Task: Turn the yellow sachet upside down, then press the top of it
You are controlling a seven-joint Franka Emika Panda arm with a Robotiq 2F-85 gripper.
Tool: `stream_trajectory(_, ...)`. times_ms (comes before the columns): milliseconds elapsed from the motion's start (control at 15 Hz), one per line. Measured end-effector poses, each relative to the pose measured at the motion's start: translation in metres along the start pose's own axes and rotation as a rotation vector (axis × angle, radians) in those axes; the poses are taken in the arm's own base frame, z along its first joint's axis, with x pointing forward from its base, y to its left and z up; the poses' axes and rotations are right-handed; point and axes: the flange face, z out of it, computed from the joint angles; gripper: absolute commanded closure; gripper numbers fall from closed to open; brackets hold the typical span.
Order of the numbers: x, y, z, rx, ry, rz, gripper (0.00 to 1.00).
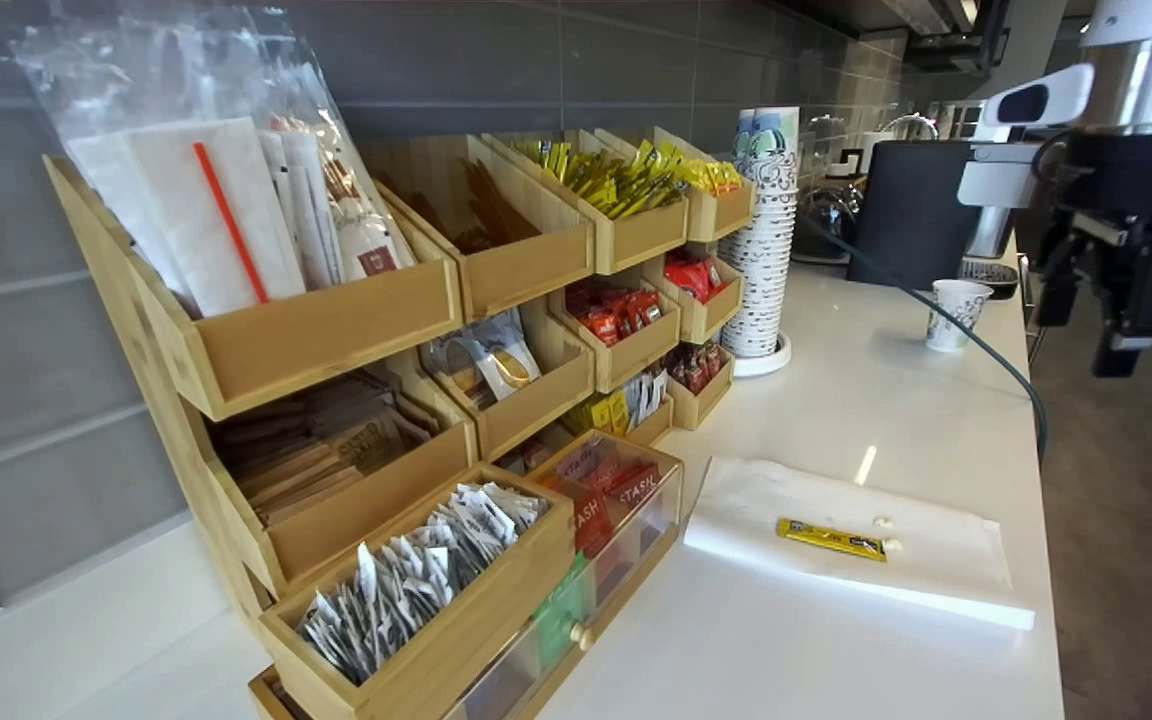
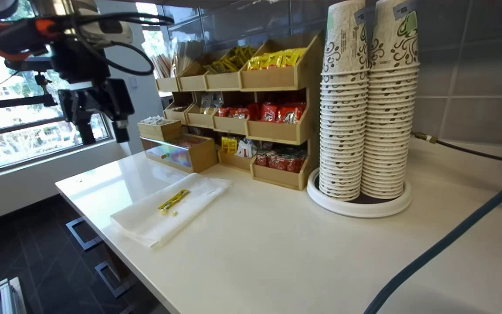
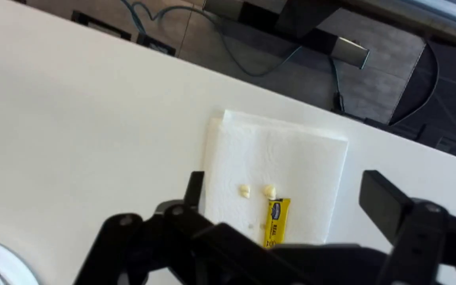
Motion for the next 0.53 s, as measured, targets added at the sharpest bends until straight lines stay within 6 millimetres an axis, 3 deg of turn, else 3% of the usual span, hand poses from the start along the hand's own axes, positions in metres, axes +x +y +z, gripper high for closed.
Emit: stream_trajectory(533, 0.076, 0.007, 0.076, 0.115, 0.111, -0.159, 0.0)
